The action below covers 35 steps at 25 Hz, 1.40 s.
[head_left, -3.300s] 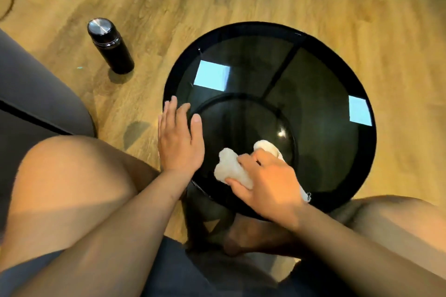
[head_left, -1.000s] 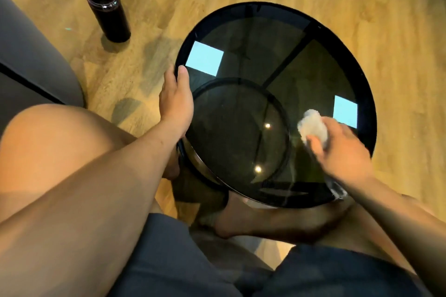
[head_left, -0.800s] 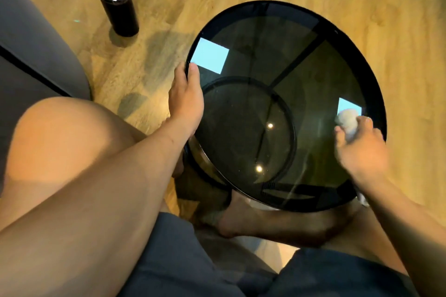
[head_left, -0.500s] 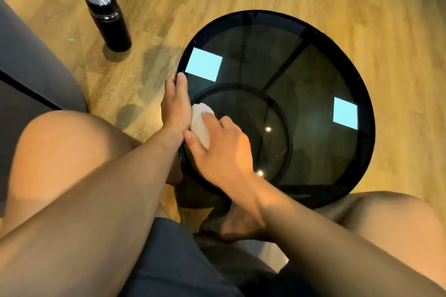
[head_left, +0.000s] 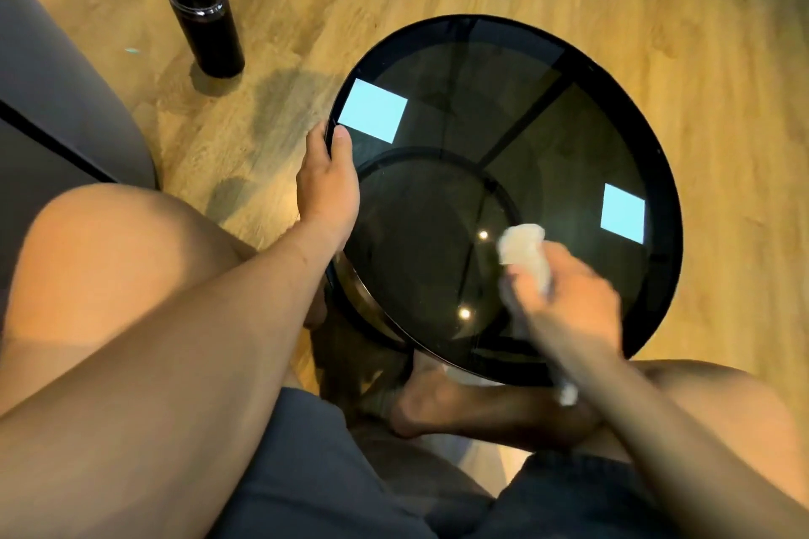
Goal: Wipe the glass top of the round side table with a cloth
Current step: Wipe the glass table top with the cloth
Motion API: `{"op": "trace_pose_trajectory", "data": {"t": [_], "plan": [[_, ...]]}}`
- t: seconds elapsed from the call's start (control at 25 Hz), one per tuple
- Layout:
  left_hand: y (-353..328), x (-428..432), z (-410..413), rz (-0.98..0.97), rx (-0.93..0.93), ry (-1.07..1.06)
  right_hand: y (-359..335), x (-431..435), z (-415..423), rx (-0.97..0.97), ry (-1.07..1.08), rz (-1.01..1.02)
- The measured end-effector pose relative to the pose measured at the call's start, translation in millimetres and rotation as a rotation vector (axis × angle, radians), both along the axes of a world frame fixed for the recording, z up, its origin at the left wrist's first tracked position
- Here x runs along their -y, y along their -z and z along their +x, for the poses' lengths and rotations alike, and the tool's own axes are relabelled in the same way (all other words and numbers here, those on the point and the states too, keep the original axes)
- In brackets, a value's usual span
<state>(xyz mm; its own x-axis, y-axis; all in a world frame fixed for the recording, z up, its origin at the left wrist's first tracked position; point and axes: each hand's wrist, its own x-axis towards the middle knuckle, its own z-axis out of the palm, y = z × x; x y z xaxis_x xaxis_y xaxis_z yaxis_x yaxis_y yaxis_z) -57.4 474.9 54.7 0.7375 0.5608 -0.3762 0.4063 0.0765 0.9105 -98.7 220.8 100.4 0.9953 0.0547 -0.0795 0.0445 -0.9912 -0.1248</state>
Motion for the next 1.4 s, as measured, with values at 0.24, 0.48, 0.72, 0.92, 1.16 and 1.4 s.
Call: {"op": "trace_pose_trajectory", "data": {"t": [0.24, 0.48, 0.72, 0.92, 1.16, 1.4], "plan": [[1.7, -3.2, -3.3, 0.017, 0.008, 0.034, 3.3, -118.6, -38.5, -0.083, -0.375, 0.274], [2.7, -2.7, -2.2, -0.011, -0.013, 0.005, -10.3, 81.9, -19.9, -0.176, -0.190, -0.119], [0.6, -1.1, -0.8, 0.025, -0.015, -0.008, -8.7, 52.7, -27.5, -0.142, 0.062, -0.060], [0.2, -1.0, -1.7, -0.005, 0.006, -0.006, 1.6, -67.6, -69.7, -0.173, -0.307, 0.137], [1.0, -0.8, -3.1, -0.006, 0.005, -0.007, -37.1, 16.2, -45.6, -0.372, -0.280, -0.205], [2.0, -2.4, -2.5, 0.006, -0.014, -0.013, -39.2, 115.0, 45.6, -0.213, 0.106, -0.391]]}}
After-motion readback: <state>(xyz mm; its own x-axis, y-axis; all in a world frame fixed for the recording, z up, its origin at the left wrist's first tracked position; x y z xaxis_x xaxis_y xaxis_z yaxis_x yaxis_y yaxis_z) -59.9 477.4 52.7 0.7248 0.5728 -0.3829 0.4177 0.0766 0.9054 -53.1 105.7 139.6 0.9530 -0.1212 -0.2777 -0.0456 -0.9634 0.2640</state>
